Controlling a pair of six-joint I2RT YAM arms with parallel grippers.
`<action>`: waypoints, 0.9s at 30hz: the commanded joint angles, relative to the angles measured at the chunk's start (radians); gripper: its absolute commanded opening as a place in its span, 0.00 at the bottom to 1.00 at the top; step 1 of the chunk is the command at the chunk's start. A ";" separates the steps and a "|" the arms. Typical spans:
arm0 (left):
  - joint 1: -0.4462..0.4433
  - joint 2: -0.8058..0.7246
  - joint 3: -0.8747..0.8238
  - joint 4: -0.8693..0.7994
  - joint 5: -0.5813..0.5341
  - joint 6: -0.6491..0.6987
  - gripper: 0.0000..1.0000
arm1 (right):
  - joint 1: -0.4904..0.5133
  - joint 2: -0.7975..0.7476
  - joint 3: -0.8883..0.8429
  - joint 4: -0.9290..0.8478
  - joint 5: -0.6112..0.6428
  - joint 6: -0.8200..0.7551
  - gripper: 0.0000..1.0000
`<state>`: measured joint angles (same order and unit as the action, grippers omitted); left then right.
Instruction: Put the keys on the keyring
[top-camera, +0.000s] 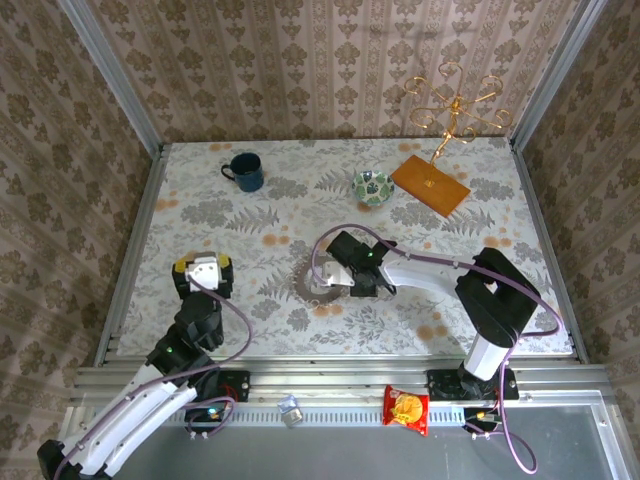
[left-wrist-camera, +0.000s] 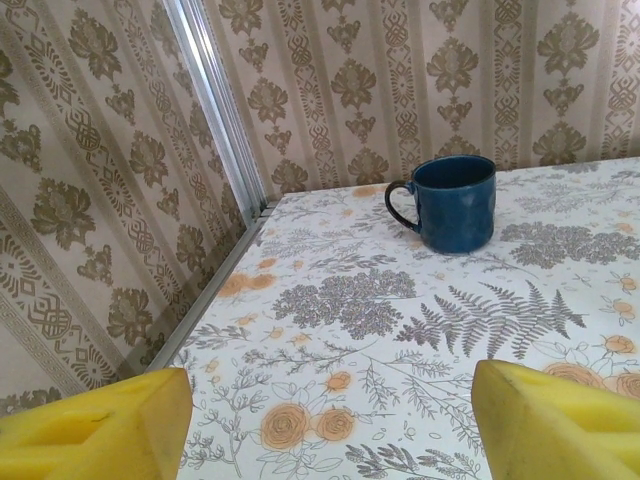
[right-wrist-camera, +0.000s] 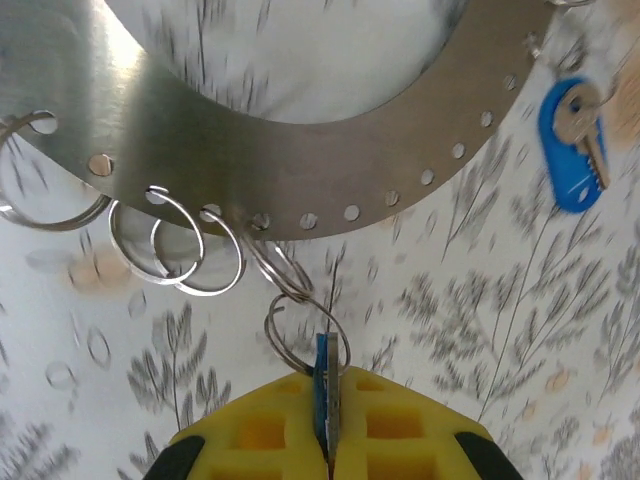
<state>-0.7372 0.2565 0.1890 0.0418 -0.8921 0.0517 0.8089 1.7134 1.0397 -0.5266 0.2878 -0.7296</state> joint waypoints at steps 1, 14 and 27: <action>0.013 0.016 -0.002 0.040 0.019 0.003 0.75 | -0.013 -0.009 -0.026 -0.093 0.125 -0.066 0.08; 0.049 0.123 0.031 0.055 0.140 0.039 0.76 | -0.163 -0.188 -0.096 -0.140 0.047 0.033 0.56; 0.430 0.460 0.096 0.208 0.534 0.002 1.00 | -0.666 -0.453 -0.515 0.882 -0.200 0.656 1.00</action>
<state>-0.3920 0.6762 0.2462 0.1684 -0.5003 0.0704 0.1921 1.2293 0.5762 0.0792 0.0742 -0.2359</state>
